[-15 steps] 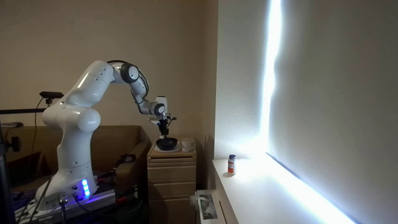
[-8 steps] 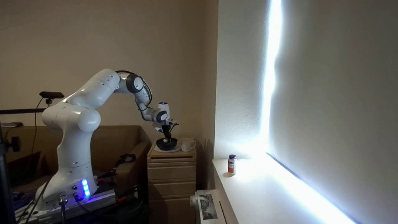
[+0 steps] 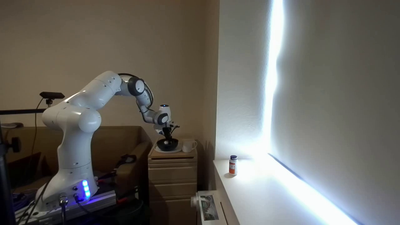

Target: Pick up the bar of soap from the windowsill and put it inside the bowl on the nightstand

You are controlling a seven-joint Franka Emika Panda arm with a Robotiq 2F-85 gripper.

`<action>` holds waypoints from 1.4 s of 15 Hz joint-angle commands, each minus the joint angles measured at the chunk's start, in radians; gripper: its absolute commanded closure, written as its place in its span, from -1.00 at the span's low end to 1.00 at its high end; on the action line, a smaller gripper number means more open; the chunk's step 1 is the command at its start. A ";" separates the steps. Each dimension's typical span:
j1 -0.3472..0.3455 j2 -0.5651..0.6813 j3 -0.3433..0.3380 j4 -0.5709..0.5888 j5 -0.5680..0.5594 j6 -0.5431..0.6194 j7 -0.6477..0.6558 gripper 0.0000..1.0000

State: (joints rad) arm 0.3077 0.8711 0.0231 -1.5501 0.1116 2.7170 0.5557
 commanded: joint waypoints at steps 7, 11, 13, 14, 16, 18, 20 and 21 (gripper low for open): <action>0.009 0.064 -0.006 0.041 0.020 -0.008 -0.014 0.51; 0.022 0.073 -0.028 0.053 0.013 -0.028 0.005 -0.50; 0.014 0.062 -0.020 0.045 0.019 -0.021 -0.003 -0.74; 0.012 0.048 -0.018 0.036 0.022 -0.012 -0.004 -0.91; 0.000 0.010 -0.001 0.010 0.034 0.003 -0.016 -1.00; -0.024 -0.056 0.033 -0.043 0.063 0.031 -0.045 -1.00; -0.090 -0.153 0.121 -0.120 0.132 0.067 -0.128 -1.00; -0.149 -0.206 0.198 -0.165 0.189 0.077 -0.200 -1.00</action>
State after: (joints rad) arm 0.2821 0.8356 0.0680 -1.5467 0.1938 2.7554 0.5040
